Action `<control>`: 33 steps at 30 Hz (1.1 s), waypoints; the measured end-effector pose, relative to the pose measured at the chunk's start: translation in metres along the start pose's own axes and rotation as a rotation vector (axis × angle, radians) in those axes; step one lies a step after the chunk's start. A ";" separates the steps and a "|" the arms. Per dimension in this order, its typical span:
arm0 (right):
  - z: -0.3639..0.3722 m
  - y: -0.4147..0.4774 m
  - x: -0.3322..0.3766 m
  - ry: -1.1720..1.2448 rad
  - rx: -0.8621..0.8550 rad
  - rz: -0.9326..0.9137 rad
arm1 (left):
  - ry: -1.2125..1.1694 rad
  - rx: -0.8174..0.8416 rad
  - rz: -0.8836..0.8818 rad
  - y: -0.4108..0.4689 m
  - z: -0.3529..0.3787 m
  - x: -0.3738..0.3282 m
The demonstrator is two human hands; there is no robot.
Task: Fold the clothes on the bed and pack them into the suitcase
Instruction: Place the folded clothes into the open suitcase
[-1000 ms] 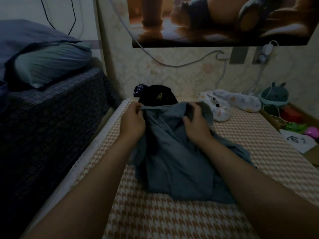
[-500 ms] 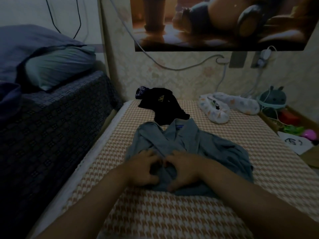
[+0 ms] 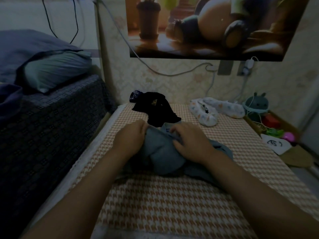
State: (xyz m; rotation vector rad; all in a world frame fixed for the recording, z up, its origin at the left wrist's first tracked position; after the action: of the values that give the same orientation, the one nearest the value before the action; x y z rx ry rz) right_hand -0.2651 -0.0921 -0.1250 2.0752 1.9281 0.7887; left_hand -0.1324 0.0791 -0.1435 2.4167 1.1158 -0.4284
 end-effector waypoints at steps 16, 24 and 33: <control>0.028 -0.004 -0.085 0.071 -0.044 0.545 | 0.009 0.167 0.538 -0.037 0.053 -0.060; 0.064 -0.031 -0.073 0.067 0.423 0.184 | 0.141 0.176 0.449 -0.013 0.084 -0.010; 0.006 -0.007 -0.076 0.289 0.073 0.200 | -0.100 -0.337 0.180 0.002 -0.009 -0.008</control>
State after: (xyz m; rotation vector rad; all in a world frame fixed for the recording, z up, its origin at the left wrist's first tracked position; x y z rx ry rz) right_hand -0.2685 -0.1636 -0.1525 2.3355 1.9311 1.1334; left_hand -0.1349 0.0770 -0.1310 2.1500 0.8429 -0.2747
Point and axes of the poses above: each hand's wrist, its own y-axis towards the middle knuckle, its own z-axis out of the palm, x = y × z, the point moved 6 cm from there along y, towards the middle knuckle, and after that the axes turned 7 degrees about z, right-handed, at the moved point
